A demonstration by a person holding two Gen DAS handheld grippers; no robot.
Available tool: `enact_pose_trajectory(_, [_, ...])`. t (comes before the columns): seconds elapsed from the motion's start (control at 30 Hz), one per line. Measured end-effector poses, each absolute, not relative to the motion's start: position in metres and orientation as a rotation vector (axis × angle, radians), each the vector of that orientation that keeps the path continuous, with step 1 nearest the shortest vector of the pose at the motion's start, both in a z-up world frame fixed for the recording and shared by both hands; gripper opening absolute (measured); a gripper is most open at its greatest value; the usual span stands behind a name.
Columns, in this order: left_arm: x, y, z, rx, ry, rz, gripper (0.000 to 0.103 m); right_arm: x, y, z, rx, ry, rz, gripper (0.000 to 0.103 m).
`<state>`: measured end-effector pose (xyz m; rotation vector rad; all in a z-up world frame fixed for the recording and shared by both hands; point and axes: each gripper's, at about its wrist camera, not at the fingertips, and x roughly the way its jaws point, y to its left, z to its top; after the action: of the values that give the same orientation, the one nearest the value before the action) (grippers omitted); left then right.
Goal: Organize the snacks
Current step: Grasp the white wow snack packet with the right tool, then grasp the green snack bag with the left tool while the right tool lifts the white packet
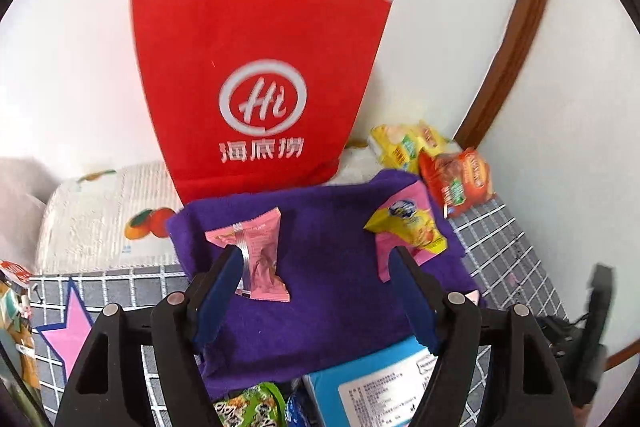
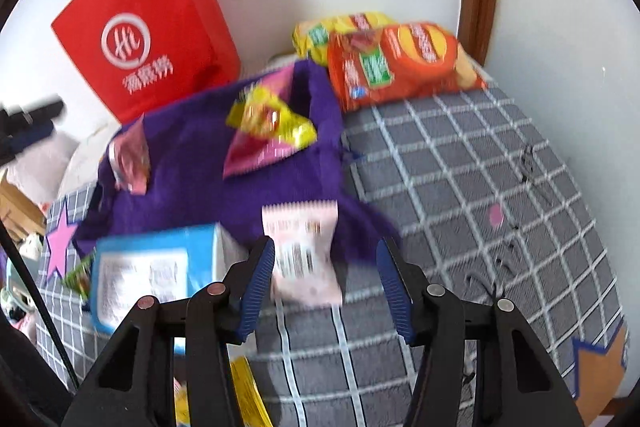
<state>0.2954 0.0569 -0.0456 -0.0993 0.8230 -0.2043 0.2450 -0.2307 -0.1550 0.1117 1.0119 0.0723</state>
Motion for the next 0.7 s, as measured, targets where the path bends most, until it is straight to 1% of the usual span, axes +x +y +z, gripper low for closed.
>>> enact_pose_trajectory(0.2, [0.274,0.091,-0.041,-0.146,0.827,-0.175,0.073,0.247,-0.232,-0.175,0.146,1.010,0.080,0.054])
enact_pose_trajectory(0.4, [0.252,0.123,-0.062,-0.168,0.881,-0.116,0.073,0.257,-0.227,-0.190,0.189,1.023,0.120,0.054])
enact_pose_trajectory(0.53, [0.239,0.130,-0.078,-0.170,0.905,-0.094,0.073,0.266,-0.219,-0.200,0.186,1.032,0.138,0.054])
enact_pose_trajectory(0.6, [0.233,0.130,-0.088,-0.159,0.920,-0.086,0.073,0.268,-0.216,-0.203,0.180,1.031,0.144,0.052])
enact_pose_trajectory(0.63, [0.231,0.131,-0.094,-0.160,0.932,-0.083,0.073,0.268,-0.216,-0.202,0.177,1.023,0.141,0.046])
enact_pose_trajectory(0.7, [0.226,0.130,-0.104,-0.173,0.955,-0.088,0.073,0.265,-0.216,-0.199,0.170,1.012,0.146,0.045])
